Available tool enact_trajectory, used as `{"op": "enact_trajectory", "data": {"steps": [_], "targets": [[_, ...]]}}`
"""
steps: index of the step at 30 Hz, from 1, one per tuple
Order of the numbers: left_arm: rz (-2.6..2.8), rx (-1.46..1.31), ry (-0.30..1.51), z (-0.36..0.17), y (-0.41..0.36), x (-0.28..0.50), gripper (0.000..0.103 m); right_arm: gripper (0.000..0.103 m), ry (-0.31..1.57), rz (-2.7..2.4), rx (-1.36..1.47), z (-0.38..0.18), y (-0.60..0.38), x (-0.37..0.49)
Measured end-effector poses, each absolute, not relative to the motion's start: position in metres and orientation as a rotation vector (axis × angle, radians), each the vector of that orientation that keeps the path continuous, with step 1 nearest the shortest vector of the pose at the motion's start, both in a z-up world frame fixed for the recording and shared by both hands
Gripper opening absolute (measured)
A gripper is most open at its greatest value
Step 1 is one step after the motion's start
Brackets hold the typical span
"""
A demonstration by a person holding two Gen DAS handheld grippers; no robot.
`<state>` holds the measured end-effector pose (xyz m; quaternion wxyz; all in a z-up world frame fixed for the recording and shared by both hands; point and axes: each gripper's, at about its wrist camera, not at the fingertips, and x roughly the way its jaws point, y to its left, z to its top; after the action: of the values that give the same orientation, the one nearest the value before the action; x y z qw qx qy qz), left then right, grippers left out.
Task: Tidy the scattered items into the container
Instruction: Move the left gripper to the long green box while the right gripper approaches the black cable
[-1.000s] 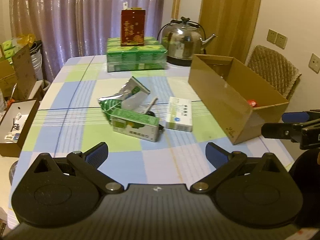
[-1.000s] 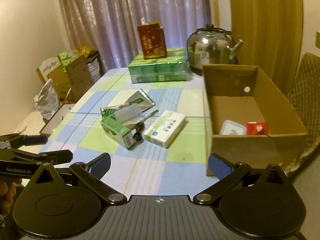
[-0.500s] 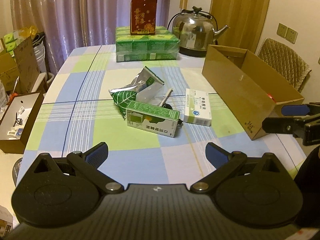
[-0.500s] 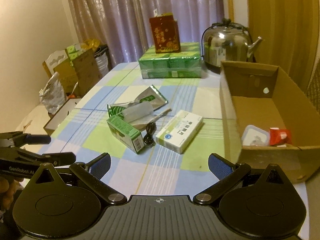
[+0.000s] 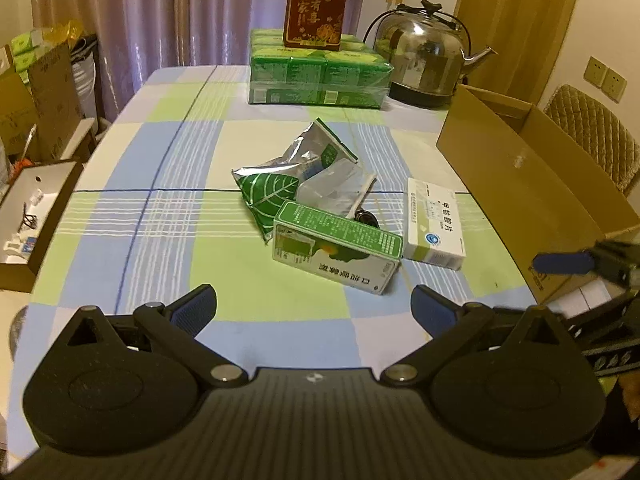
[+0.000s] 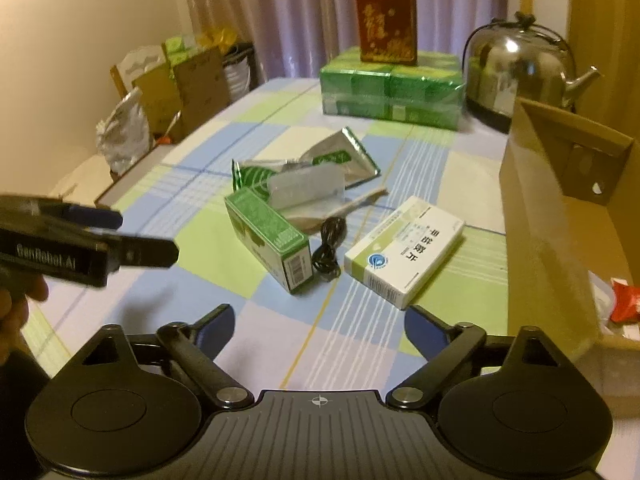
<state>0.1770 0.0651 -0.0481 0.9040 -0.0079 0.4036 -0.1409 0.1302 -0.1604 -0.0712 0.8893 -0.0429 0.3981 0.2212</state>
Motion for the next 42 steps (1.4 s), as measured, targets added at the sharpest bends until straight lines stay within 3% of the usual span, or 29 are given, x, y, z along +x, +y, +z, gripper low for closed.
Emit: {"op": "enact_trajectory", "data": {"steps": [4, 10, 30, 42], "targets": [[-0.307, -0.052, 0.849, -0.058, 0.057, 0.194, 0.101, 0.074, 0.851, 0.476, -0.102, -0.087, -0.159, 0.143], [-0.314, -0.061, 0.848, -0.071, 0.044, 0.215, 0.101, 0.067, 0.852, 0.589, -0.146, -0.103, -0.148, 0.156], [-0.200, -0.120, 0.853, -0.080, 0.085, 0.232, 0.101, 0.067, 0.743, 0.844, -0.211, -0.130, -0.100, 0.170], [-0.259, -0.158, 0.885, -0.100, 0.024, 0.251, 0.100, 0.067, 0.823, 0.600, -0.213, -0.135, -0.136, 0.181]]}}
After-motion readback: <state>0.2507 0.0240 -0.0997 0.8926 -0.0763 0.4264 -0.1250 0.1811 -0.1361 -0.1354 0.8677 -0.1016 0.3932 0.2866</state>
